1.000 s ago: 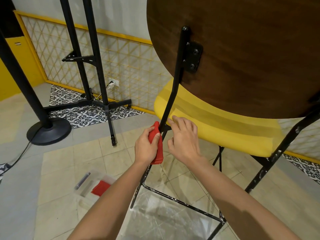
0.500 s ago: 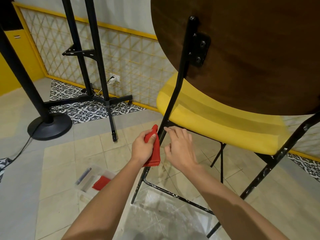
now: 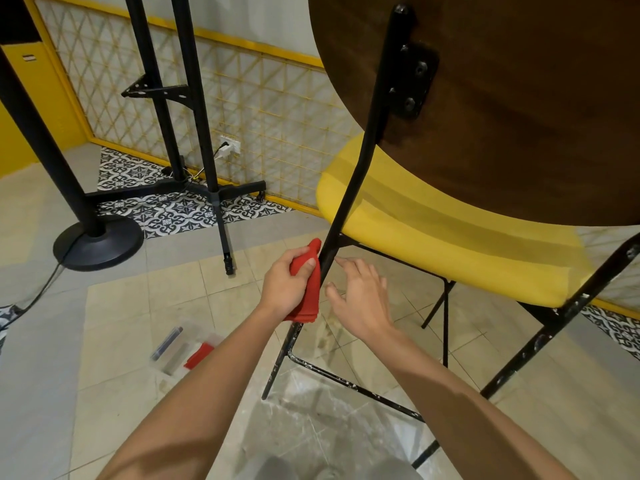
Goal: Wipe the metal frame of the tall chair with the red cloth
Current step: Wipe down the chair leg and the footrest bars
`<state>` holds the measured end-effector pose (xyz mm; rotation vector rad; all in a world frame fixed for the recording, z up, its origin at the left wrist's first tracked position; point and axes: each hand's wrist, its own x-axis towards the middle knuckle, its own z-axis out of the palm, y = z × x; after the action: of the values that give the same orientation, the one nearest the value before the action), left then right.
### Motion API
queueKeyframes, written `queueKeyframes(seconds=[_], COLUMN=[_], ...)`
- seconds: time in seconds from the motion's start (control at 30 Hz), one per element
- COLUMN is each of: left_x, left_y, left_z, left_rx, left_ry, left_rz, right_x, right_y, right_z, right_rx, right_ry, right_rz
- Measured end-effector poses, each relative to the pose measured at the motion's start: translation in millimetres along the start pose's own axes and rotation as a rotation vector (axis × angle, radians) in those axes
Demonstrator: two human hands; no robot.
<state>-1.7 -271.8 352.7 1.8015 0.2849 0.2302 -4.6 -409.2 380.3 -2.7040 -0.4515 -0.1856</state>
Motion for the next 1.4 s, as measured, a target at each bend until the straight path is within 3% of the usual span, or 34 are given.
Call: queueKeyframes(seconds=[0.1,0.37,0.57,0.67,0.83,1.03,1.17,1.4], left_x=[-2,-4,-10,-12,-12,-17,-15,-14], left_y=[6,-14,-5,-16,-31,5,3,-14], left_z=[10,8,12,21,12,15,23,28], left_rx=[-0.105,0.067,-0.083,0.012,0.172,-0.02,0.112,0.268], left_ry=[0.018,-0.039,0.016,0.057,-0.018,0.099,0.205,0.258], left_rz=[0.011,-0.026,0.053,0.048,-0.039,0.107,0.164,0.12], right_x=[0,2,1,1,2,6,5,2], right_y=[2,2,6,7,6,5,6,8], right_z=[1,6,7,8,8,2,-1,1], right_rx=[0.016,0.054,0.087,0.096,0.096,0.173,0.235,0.174], right_ry=[0.0,-0.032,-0.003,-0.011,-0.024,0.06,0.137,0.066], right_rz=[0.022,0.054,0.06,0.065,0.061,0.076,0.077,0.065])
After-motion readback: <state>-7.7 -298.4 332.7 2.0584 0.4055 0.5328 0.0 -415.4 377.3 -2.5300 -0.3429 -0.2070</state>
